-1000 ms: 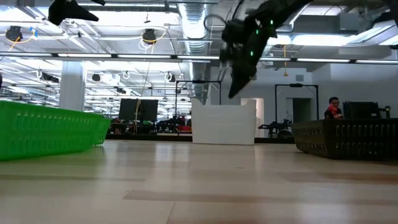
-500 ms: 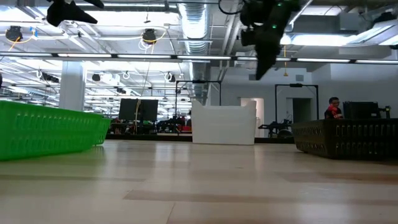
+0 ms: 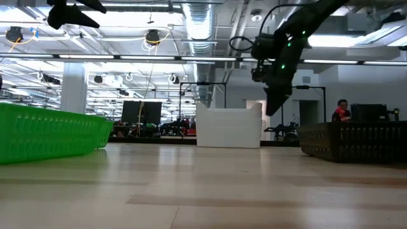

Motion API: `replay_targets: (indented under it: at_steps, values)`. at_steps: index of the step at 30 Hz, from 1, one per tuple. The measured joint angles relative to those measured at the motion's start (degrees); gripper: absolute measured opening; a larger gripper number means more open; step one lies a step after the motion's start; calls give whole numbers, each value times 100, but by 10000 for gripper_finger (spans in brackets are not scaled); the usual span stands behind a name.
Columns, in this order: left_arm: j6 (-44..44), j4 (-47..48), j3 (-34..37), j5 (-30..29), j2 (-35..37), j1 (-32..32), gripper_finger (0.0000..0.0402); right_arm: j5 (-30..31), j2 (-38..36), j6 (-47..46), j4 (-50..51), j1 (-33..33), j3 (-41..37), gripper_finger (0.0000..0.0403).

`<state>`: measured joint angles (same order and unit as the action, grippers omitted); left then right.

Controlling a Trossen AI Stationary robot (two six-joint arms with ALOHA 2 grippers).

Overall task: Stack baskets by color
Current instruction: Stack the left white bin into the right white bin, then move the top left black bin to the top right of the table

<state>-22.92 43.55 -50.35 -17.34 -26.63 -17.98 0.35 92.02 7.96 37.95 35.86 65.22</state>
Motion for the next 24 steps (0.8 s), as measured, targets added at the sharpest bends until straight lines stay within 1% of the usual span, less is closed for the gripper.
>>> replay_targets:
  at_steps: [3, 7, 11, 13, 18, 21, 24]
  values:
    - [2, 0, 0, 0, 0, -1, 256, -21, 322, 44, -457, -2, 75, 178]
    - [2, -7, 0, 0, 0, -2, 256, -42, 743, 68, -919, 11, 381, 178]
    - [-8, -7, 0, 0, 0, 0, 256, -49, 1052, 62, -842, 31, 749, 175]
    - [-33, -4, 0, 0, 0, 0, 256, -43, 1072, 64, -689, 28, 925, 173]
    - [-130, -4, 0, 3, 0, -1, 256, -18, 842, 82, 15, -31, 1397, 173]
    - [-166, -4, 0, 5, 0, -2, 256, -19, 436, -194, 393, -68, 1623, 172]
    - [-271, 43, 0, 58, 0, 0, 256, -14, 13, -491, 874, -195, 1619, 169]
